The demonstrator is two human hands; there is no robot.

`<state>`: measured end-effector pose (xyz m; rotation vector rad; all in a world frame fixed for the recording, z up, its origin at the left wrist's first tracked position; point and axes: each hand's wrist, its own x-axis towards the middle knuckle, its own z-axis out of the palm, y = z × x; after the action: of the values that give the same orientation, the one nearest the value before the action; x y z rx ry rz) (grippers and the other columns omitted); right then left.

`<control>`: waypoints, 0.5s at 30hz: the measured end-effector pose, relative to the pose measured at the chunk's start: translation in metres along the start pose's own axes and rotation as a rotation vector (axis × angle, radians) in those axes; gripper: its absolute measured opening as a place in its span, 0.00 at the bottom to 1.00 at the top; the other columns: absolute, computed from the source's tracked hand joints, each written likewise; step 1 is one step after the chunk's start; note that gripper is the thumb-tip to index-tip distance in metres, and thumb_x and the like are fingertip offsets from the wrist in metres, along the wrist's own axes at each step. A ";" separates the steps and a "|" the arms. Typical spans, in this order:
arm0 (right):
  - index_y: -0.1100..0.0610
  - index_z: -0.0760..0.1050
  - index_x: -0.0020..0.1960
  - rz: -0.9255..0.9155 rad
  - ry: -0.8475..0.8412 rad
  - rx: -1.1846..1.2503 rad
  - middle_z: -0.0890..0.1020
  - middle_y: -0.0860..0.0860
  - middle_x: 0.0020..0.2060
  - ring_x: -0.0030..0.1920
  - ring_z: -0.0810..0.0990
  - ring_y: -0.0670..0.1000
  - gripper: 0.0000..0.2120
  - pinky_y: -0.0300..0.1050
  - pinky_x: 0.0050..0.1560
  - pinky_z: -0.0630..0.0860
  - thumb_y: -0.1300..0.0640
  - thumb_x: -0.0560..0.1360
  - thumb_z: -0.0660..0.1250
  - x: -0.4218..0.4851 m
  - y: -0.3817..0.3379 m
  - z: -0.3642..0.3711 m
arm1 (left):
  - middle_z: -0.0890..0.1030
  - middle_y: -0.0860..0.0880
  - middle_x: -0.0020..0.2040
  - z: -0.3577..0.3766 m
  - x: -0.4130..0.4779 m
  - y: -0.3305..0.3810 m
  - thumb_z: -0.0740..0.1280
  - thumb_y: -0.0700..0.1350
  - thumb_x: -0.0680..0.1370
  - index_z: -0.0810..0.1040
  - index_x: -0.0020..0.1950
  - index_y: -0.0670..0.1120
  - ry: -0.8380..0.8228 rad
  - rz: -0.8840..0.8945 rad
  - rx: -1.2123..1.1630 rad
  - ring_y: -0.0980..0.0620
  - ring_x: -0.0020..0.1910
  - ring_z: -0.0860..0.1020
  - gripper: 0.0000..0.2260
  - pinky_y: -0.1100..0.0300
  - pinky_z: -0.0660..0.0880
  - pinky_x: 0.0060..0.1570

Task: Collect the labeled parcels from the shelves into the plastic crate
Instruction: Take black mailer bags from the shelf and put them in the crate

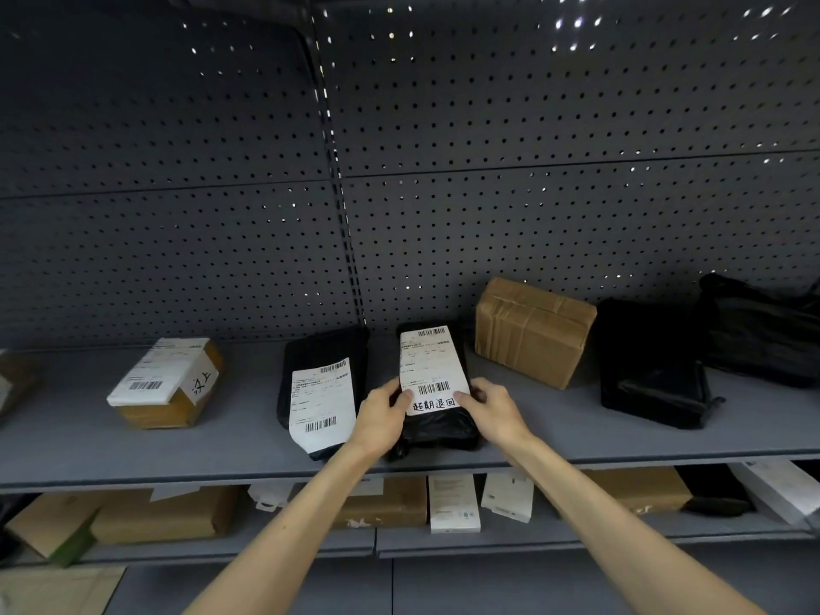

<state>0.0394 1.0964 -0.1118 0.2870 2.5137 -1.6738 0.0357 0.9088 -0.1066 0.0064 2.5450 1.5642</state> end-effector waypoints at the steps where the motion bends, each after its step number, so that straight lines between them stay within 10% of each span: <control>1: 0.58 0.76 0.62 -0.018 0.000 0.018 0.83 0.53 0.55 0.52 0.81 0.49 0.12 0.32 0.41 0.72 0.57 0.80 0.66 0.001 -0.003 0.000 | 0.81 0.55 0.61 -0.002 0.000 0.003 0.60 0.44 0.85 0.72 0.74 0.49 0.017 0.014 -0.032 0.58 0.59 0.79 0.17 0.76 0.72 0.50; 9: 0.57 0.68 0.73 -0.233 0.090 0.173 0.78 0.50 0.62 0.60 0.74 0.44 0.22 0.37 0.60 0.71 0.58 0.80 0.65 0.011 -0.061 -0.017 | 0.79 0.55 0.67 -0.036 0.011 0.048 0.63 0.42 0.84 0.69 0.77 0.47 0.141 0.198 -0.190 0.61 0.66 0.76 0.20 0.57 0.73 0.69; 15: 0.56 0.71 0.72 -0.432 0.165 0.234 0.79 0.49 0.64 0.66 0.76 0.47 0.20 0.50 0.70 0.70 0.57 0.80 0.66 0.021 -0.111 -0.042 | 0.79 0.63 0.63 -0.057 0.014 0.101 0.62 0.37 0.84 0.65 0.77 0.54 0.144 0.375 -0.228 0.69 0.62 0.76 0.23 0.74 0.72 0.57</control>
<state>-0.0040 1.0955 0.0004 -0.1176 2.6365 -2.1917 0.0062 0.9060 0.0065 0.3785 2.5643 2.0524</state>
